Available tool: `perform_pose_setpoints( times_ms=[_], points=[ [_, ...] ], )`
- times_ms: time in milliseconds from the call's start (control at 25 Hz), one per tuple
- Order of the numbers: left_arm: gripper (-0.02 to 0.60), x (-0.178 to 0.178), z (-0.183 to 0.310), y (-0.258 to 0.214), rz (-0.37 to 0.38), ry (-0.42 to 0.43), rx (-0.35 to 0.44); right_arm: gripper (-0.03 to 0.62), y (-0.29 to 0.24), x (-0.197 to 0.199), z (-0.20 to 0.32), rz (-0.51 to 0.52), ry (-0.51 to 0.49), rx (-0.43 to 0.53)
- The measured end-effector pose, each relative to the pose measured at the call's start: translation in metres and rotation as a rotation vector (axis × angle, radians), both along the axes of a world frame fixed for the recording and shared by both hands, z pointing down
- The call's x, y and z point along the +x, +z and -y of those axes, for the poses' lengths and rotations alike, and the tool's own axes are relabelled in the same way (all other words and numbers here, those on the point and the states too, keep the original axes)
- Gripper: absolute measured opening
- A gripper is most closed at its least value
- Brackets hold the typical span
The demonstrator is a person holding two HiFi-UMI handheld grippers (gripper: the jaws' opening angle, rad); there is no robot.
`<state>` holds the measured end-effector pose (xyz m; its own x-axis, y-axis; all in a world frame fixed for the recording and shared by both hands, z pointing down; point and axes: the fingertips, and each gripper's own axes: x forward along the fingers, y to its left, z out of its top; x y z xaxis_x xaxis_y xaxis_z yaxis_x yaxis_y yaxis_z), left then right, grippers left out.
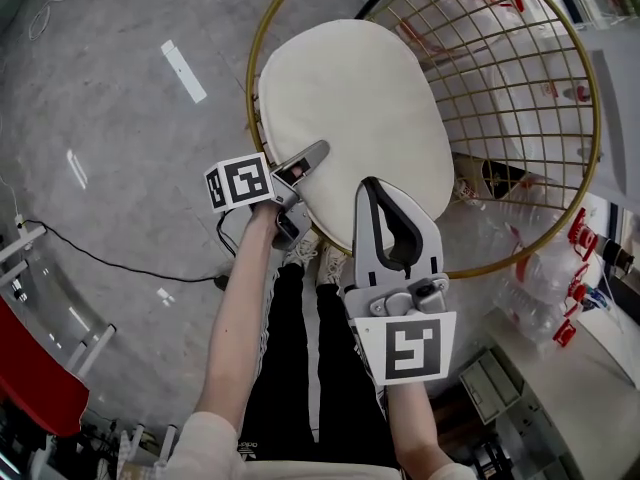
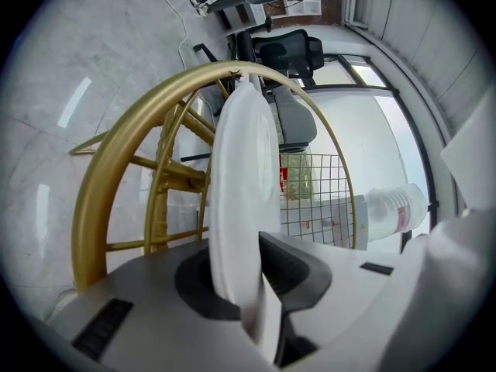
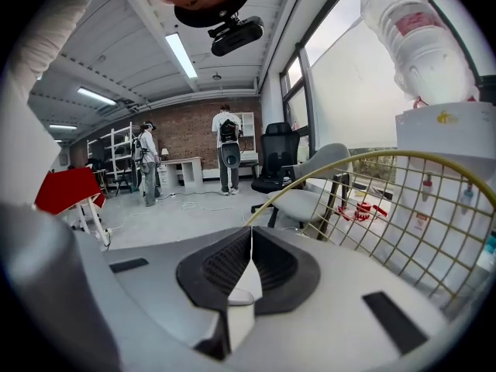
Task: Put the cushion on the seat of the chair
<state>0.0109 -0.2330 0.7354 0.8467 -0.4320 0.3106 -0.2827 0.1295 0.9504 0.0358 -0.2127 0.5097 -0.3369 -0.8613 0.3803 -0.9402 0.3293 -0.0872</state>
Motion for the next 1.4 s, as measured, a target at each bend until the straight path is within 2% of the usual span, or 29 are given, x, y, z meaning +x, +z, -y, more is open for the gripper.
perform_pose_setpoints(
  times_ms=[360, 600, 760, 960, 1400],
  points=[
    [0.123, -0.005, -0.001, 0.000, 0.071, -0.033, 0.007, 0.018, -0.001, -0.012, 0.001, 0.022, -0.019, -0.005],
    [0.211, -0.012, 0.005, -0.007, 0.080, -0.088, 0.018, 0.018, -0.011, -0.016, -0.001, 0.033, -0.029, 0.003],
    [0.239, -0.023, 0.006, -0.008, 0.183, -0.100, 0.032, 0.018, -0.014, -0.019, -0.001, 0.035, -0.026, 0.009],
    [0.275, -0.023, 0.005, -0.007, 0.319, -0.071, 0.042, 0.018, -0.015, -0.021, -0.004, 0.029, -0.024, 0.006],
    [0.312, -0.035, -0.003, -0.001, 0.421, -0.043, 0.031, 0.018, -0.023, -0.014, -0.008, 0.021, -0.021, 0.016]
  ],
)
